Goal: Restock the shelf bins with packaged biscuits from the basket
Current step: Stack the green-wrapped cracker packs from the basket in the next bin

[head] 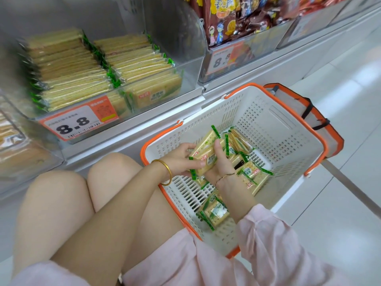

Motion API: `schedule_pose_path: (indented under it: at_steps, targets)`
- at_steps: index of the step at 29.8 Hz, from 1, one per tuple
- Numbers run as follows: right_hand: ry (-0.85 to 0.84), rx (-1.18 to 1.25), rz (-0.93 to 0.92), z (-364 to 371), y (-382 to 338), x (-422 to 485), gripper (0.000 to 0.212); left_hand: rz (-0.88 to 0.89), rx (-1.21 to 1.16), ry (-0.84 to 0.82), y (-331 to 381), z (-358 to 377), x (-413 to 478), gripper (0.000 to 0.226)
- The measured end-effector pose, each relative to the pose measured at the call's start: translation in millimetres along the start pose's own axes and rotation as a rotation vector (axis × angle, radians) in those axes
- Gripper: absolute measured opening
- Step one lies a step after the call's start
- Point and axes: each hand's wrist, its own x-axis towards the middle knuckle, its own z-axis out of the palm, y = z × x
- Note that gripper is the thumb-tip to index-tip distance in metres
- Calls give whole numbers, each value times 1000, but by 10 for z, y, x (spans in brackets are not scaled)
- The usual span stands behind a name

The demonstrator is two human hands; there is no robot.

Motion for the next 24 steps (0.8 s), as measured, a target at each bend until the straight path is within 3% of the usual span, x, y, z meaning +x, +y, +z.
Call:
schedule_pose_path:
  at_steps: [2,4,6,14,17,22,24]
  targets:
    - [31,-53,-28,52,1,-73,88,51,12,40,-2,-34,-7,61]
    - [40,-105,-56,57,-29,-147,59,114,48,73,7,-67,-21,59]
    - [-17,-126,-58,65,-96,-241,45,181,91,102,27,-85,-43,61]
    - [-160,-193,-195,176,-385,-492,47,434,-69,179,247,-231,-273,73]
    - [-185,-313,-305,315,-452,-519,59,475,-78,178,423,-364,-455,75]
    - [-201,-622,-609,736,-611,-704,52,519,-28,172,802,-536,-810,68]
    - [-178,-831,-800,885,-702,-775,68,560,39,212,947,-604,-934,67]
